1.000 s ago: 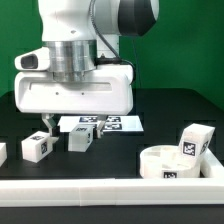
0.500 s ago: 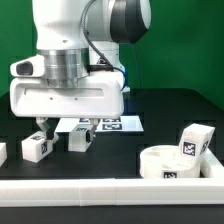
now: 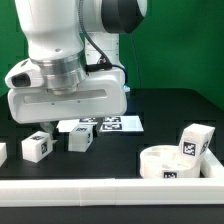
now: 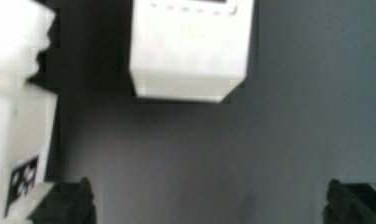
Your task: Assemble stool
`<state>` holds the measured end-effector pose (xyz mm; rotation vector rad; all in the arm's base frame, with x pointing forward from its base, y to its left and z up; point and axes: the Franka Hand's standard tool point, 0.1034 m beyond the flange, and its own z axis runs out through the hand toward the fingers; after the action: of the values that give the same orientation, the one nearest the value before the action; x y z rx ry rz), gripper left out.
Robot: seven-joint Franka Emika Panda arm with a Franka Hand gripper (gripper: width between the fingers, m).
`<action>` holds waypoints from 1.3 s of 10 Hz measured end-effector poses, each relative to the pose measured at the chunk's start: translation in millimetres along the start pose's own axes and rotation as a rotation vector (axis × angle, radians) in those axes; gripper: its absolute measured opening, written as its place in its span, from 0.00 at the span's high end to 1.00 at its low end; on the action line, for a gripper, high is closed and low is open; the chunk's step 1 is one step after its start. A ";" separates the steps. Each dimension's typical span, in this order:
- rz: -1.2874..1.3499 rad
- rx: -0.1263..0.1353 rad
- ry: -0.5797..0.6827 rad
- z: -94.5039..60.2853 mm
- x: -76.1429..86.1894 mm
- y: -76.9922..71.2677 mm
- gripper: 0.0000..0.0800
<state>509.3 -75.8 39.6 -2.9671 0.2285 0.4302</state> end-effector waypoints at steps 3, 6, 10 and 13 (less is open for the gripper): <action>-0.004 0.032 -0.165 2.7 1.3 -4.6 0.19; 0.075 0.011 -0.173 6.5 -0.6 0.6 0.19; 0.085 0.009 -0.174 6.5 -0.8 2.6 0.19; 0.131 -0.015 -0.180 6.2 -2.0 12.9 0.19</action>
Offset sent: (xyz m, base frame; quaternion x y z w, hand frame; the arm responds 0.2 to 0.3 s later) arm -0.0171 -0.0112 0.0023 -0.0887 -0.0441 0.1363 0.9857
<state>503.6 -87.2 32.9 -2.9149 0.4016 0.7133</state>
